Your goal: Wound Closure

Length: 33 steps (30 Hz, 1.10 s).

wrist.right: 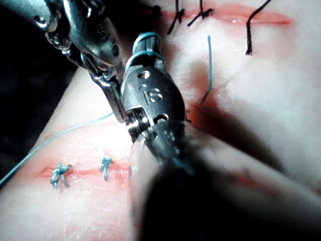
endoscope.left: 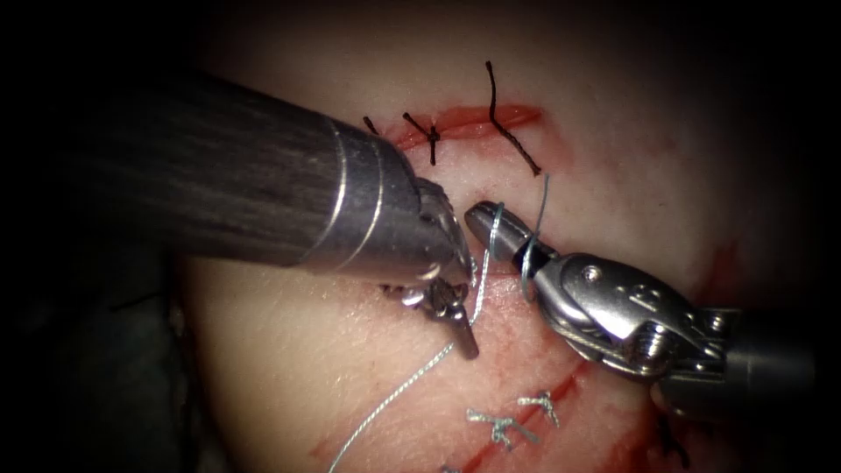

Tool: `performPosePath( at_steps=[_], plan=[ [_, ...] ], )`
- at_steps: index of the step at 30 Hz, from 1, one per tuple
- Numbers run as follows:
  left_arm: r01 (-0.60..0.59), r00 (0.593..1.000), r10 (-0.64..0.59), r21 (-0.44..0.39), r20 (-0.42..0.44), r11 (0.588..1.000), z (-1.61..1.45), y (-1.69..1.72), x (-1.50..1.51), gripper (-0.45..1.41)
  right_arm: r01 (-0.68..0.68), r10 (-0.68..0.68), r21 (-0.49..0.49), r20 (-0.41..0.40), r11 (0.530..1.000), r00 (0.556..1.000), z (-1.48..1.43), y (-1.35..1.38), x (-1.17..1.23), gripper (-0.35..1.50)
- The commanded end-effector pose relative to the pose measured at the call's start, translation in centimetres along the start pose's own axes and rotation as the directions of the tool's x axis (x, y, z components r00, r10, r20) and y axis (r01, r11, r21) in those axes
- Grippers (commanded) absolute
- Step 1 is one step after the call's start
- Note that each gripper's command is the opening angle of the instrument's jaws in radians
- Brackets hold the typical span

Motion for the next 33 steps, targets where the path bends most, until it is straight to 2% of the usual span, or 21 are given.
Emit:
performPosePath(
  at_steps=[1,7,9,13,21,31,33],
  plan=[
    [0.002,1.000,-0.002,0.005,0.000,1.000,0.06,-0.02,0.06,-0.45,-0.022,0.022,-0.010,0.022,1.000,1.000,0.06,-0.10,0.00,-0.35],
    [0.002,1.000,-0.002,0.025,0.002,1.000,0.12,0.06,0.09,-0.45,-0.062,0.075,-0.125,0.107,0.990,0.991,-0.01,-0.14,0.07,-0.35],
    [-0.008,1.000,0.008,0.025,0.002,1.000,0.14,0.14,0.09,-0.45,-0.070,0.086,-0.157,0.104,0.985,0.991,-0.01,-0.12,0.08,-0.35],
    [-0.024,1.000,0.023,0.020,0.011,1.000,0.19,0.27,0.12,-0.45,-0.087,0.102,-0.145,0.103,0.986,0.989,0.01,-0.08,0.08,-0.35],
    [-0.050,0.998,0.050,0.014,0.025,0.999,0.18,0.25,0.11,-0.45,-0.088,0.101,-0.137,0.093,0.987,0.991,0.03,-0.08,0.06,-0.35],
    [-0.065,0.997,0.065,0.005,0.031,0.998,0.12,0.27,0.09,-0.45,-0.095,0.113,-0.237,0.065,0.967,0.991,0.10,-0.05,0.04,-0.35],
    [-0.065,0.998,0.065,0.006,0.026,0.998,0.10,0.27,0.09,-0.45,-0.096,0.120,-0.263,0.077,0.960,0.990,0.11,-0.03,0.04,-0.23]
  ],
)
